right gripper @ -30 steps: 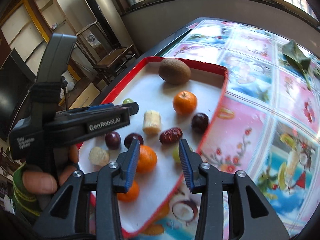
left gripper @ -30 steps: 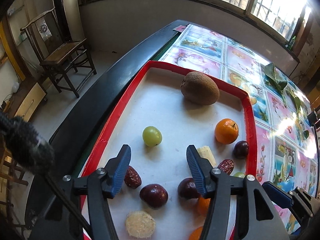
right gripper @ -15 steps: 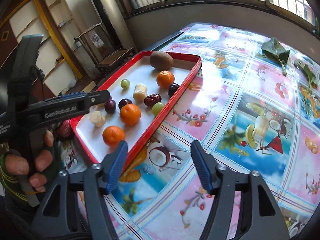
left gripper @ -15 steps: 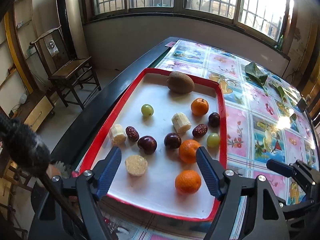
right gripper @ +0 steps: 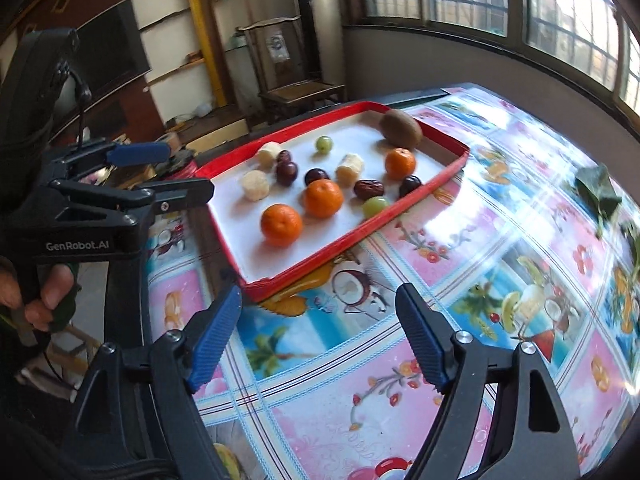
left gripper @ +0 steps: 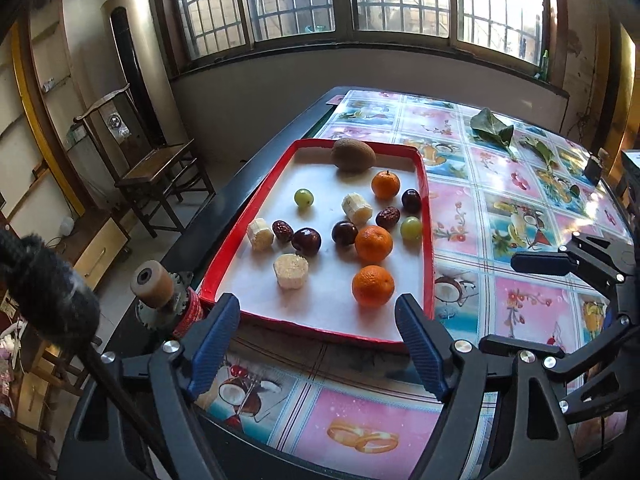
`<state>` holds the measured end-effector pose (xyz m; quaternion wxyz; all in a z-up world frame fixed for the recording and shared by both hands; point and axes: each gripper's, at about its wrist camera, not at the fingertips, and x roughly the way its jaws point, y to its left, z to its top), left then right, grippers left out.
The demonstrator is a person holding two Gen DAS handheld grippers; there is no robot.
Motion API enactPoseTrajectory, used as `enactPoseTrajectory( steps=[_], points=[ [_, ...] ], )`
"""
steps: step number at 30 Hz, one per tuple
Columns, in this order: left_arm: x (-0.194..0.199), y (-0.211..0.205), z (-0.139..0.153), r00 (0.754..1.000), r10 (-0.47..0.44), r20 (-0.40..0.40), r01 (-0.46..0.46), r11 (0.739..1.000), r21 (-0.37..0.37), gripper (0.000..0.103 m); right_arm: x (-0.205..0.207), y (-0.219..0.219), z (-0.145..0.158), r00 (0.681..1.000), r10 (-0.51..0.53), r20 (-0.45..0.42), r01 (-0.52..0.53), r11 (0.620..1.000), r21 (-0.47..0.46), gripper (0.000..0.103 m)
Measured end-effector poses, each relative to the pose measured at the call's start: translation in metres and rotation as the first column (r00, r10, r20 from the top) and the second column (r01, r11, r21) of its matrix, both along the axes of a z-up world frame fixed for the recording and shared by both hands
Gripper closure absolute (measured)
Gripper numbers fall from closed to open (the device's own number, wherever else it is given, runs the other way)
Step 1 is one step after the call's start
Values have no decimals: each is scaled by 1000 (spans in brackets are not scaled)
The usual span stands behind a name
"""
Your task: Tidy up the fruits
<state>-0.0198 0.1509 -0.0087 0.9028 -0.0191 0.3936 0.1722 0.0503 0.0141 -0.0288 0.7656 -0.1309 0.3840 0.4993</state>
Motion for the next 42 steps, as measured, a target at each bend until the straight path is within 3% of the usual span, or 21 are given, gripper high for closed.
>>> enactPoseTrajectory(
  steps=[5,18,27,42],
  points=[
    [-13,-12,2,1000,9,3,-9,998,66,21,-6,2,-1,998,59,7,-59,998,13,21],
    [-42,-9,-3,1000,6,2,-6,1000,0,21,-14,3,3,986,148,79,-146,989,-26,21],
    [-50,-6,-7,1000,13,-15,-13,1000,-11,21,-18,12,-9,978,198,61,-193,978,-76,21],
    [-58,2,-4,999,36,-5,-36,999,-22,21,-28,11,-11,977,207,59,-202,976,-80,21]
  ],
)
